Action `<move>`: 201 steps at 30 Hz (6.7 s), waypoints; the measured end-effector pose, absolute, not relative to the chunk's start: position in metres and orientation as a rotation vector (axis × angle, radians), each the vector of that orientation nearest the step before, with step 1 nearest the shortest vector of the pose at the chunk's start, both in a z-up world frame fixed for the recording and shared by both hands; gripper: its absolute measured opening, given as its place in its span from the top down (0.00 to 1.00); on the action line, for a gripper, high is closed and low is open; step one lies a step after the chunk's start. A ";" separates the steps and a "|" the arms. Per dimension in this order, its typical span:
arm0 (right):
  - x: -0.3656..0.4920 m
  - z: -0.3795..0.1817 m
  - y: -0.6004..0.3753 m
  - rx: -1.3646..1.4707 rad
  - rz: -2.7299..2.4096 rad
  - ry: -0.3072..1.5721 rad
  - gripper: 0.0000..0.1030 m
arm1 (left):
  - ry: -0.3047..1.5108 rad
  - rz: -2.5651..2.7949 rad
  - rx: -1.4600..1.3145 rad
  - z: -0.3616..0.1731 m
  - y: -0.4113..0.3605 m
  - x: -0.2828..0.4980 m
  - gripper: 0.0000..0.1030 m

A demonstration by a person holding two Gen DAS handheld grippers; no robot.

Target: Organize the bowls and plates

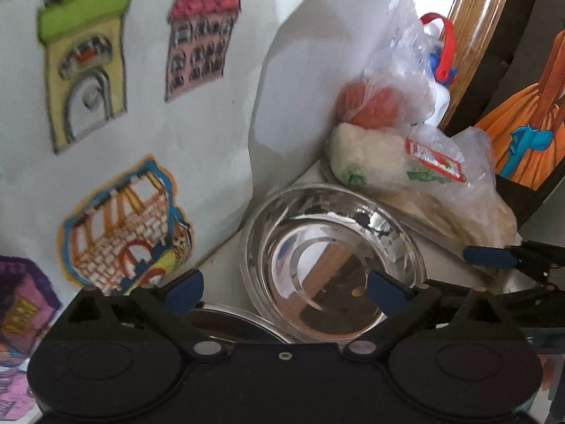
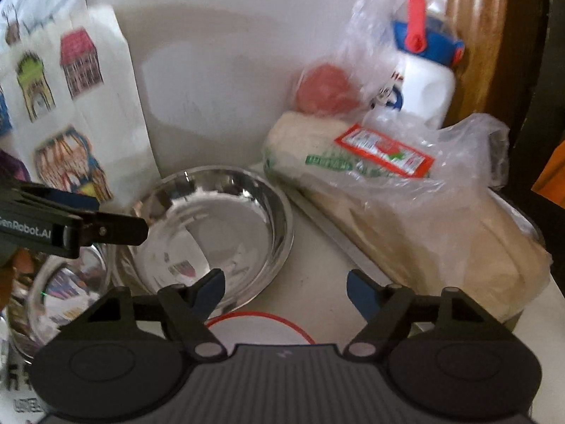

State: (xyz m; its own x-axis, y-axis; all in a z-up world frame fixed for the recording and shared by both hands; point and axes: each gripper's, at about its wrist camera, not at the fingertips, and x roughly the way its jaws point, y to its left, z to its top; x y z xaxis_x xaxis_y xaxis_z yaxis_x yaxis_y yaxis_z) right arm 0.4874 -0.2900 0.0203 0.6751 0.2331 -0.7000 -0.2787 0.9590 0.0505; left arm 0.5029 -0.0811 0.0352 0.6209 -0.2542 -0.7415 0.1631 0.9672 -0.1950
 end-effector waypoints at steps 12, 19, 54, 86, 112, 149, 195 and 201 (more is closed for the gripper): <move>0.501 0.016 -0.284 0.013 0.311 0.817 0.78 | 0.929 -0.236 -0.216 0.024 -0.074 0.514 0.43; 0.500 0.015 -0.284 0.050 0.283 0.798 0.80 | 0.960 -0.203 -0.281 0.023 -0.060 0.517 0.69; 0.398 0.062 -0.236 0.083 0.366 0.625 0.83 | 0.779 -0.130 -0.296 0.097 -0.009 0.392 0.80; 0.380 0.010 -0.153 -0.254 0.295 0.646 0.80 | 0.883 -0.016 -0.201 0.037 0.022 0.375 0.79; 0.258 0.056 -0.195 0.038 0.326 0.297 0.00 | 0.534 0.009 -0.195 0.091 0.053 0.262 0.03; 0.230 -0.012 -0.128 0.153 0.454 0.561 0.08 | 0.569 0.021 -0.088 0.026 0.099 0.184 0.01; 0.232 -0.018 -0.130 0.200 0.480 0.580 0.74 | 0.665 -0.035 -0.250 0.014 0.097 0.205 0.79; 0.215 -0.015 -0.145 0.211 0.450 0.544 0.75 | 0.644 -0.056 -0.224 0.020 0.082 0.195 0.78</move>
State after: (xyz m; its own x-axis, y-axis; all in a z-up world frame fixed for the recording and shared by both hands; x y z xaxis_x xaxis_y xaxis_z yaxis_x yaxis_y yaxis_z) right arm 0.2151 -0.1446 -0.0148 0.7619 0.4650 -0.4508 -0.3553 0.8821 0.3093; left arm 0.1948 0.0819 0.0204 0.7993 -0.1213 -0.5885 -0.0171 0.9744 -0.2241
